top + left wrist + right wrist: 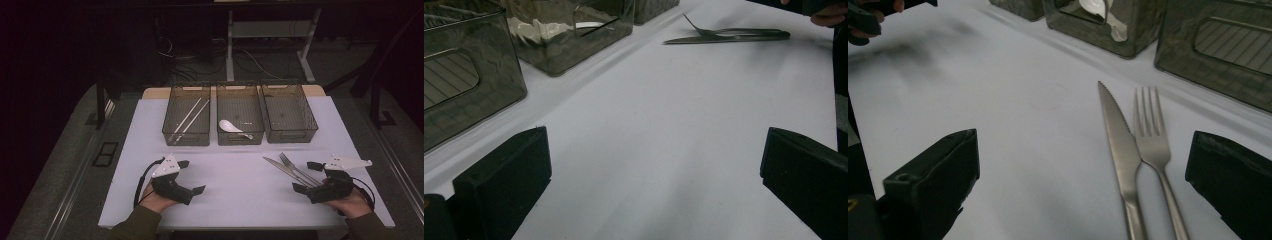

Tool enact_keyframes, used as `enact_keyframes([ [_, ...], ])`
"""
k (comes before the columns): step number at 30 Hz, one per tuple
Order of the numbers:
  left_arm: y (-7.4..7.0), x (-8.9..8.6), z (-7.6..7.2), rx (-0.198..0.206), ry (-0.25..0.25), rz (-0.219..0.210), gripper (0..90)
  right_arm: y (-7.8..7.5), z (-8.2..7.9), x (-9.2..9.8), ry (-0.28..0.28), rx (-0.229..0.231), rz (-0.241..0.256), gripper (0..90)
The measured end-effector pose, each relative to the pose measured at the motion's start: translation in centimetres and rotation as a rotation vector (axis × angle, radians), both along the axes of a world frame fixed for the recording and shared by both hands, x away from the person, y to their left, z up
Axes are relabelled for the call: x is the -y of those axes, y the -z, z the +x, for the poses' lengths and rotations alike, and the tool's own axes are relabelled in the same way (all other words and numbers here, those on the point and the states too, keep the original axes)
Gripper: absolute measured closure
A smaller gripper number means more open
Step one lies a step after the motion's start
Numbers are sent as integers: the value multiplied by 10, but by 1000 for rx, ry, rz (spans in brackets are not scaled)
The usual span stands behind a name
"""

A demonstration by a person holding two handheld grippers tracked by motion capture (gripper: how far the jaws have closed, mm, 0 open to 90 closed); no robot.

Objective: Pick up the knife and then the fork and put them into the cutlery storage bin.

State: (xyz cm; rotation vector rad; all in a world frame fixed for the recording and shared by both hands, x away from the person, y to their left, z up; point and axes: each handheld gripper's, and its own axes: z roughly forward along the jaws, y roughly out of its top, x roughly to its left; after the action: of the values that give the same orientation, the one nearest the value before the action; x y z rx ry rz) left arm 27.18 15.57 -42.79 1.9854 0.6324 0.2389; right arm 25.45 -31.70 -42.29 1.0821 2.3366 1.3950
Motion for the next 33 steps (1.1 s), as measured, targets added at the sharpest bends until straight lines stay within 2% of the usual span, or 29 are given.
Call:
enact_keyframes([
  [4,0,0,-1,0,0,-7,0,-3,2,7,4,4,6,11],
  [7,1,1,0,-4,3,-9,0,-4,5,11,8,3,-11,11],
  [11,1,1,0,-12,4,-14,0,-8,10,19,19,3,-11,11],
  [17,1,1,0,-11,4,-11,0,-17,21,30,35,-38,-14,11],
  [27,1,2,0,-9,7,-7,0,-19,48,34,55,-63,-89,12],
  [30,1,2,0,-8,8,-5,0,-17,53,35,43,-70,-82,141],
  [33,1,2,0,-8,8,-4,0,-16,54,36,42,-80,-85,163],
])
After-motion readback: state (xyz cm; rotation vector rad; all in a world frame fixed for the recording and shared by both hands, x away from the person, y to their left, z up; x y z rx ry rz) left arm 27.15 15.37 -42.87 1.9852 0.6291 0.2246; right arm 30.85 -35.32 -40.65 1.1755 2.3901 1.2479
